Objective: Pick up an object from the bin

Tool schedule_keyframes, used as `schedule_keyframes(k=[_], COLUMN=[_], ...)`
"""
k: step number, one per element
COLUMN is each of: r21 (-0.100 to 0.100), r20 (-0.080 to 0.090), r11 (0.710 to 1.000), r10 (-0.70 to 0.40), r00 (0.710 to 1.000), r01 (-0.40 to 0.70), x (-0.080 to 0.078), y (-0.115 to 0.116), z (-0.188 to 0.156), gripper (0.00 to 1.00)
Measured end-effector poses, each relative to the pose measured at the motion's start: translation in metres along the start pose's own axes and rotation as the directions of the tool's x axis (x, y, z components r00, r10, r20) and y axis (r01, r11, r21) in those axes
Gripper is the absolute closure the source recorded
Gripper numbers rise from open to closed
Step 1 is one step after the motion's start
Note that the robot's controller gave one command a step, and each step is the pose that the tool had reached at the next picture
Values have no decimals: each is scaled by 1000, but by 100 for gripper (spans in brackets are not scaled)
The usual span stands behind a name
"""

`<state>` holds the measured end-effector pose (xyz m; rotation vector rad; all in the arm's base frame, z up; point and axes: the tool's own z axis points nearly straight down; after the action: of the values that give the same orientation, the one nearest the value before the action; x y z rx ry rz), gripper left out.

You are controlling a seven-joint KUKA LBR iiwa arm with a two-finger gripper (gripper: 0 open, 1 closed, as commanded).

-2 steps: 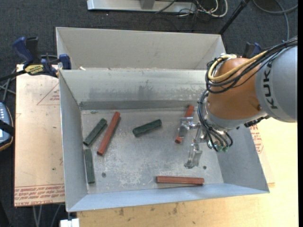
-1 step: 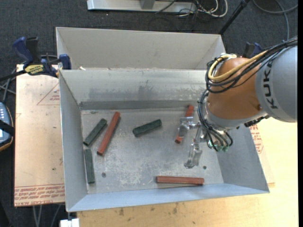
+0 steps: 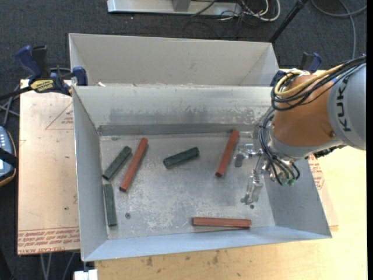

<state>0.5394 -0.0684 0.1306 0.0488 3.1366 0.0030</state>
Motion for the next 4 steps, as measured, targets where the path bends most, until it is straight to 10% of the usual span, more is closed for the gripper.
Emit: schedule_keyframes(k=[4], r21=[-2], r20=[1], r11=[999], r10=[-52], r00=[999], r01=[52], x=[-79], y=[6], z=[9], gripper=[0])
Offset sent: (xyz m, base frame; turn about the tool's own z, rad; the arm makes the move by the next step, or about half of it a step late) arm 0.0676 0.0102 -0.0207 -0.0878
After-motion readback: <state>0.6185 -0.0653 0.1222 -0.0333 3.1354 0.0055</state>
